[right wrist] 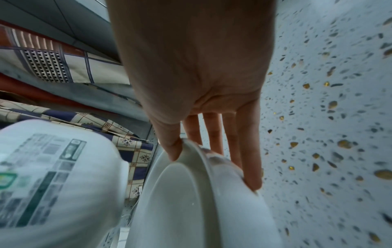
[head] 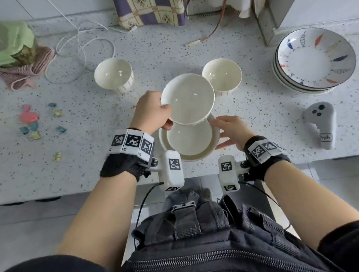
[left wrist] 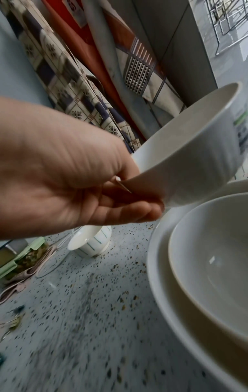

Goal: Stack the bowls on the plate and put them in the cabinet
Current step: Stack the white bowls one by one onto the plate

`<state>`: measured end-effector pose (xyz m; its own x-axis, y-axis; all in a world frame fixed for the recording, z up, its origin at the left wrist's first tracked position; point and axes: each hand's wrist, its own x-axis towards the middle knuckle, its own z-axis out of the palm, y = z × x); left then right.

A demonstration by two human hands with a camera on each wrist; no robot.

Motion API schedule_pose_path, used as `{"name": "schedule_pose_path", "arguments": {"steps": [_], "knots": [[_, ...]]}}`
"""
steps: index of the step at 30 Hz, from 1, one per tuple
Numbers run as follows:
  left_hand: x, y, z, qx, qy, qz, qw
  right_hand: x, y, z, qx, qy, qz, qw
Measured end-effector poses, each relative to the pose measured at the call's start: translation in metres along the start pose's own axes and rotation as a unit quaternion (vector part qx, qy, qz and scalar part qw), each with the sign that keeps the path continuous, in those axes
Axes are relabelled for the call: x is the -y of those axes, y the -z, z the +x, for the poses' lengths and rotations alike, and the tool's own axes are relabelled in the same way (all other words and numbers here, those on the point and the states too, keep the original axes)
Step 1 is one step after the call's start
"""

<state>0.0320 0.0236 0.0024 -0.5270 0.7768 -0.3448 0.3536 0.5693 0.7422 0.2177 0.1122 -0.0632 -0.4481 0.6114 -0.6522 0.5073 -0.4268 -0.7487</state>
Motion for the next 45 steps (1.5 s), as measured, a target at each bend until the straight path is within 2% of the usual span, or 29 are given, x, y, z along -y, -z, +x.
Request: {"name": "schedule_pose_path", "arguments": {"steps": [7, 14, 20, 26, 33, 39, 45], "knots": [[0.013, -0.017, -0.032, 0.003, 0.018, 0.04, 0.999, -0.011, -0.003, 0.001, -0.015, 0.021, 0.012, 1.0], [0.025, -0.035, -0.043, -0.043, 0.017, 0.087, 0.995, -0.018, -0.002, 0.0, -0.006, 0.023, 0.033, 0.999], [0.027, -0.044, -0.049, -0.057, 0.012, 0.135, 0.989, -0.019, -0.001, 0.0, 0.003, 0.027, 0.036, 0.999], [0.036, -0.053, -0.045, -0.071, 0.007, 0.141, 0.987, -0.019, 0.001, 0.001, 0.014, 0.029, 0.034, 0.999], [0.042, -0.056, -0.043, -0.104, -0.02, 0.198, 0.974, -0.018, 0.0, 0.0, 0.01, 0.028, 0.03, 0.999], [0.048, -0.051, -0.038, -0.076, -0.043, 0.201, 0.976, -0.014, -0.005, -0.002, -0.002, 0.022, 0.032, 0.999], [0.052, -0.037, -0.027, -0.097, -0.021, 0.197, 0.975, -0.005, -0.013, 0.001, -0.015, 0.024, 0.02, 0.999]]}}
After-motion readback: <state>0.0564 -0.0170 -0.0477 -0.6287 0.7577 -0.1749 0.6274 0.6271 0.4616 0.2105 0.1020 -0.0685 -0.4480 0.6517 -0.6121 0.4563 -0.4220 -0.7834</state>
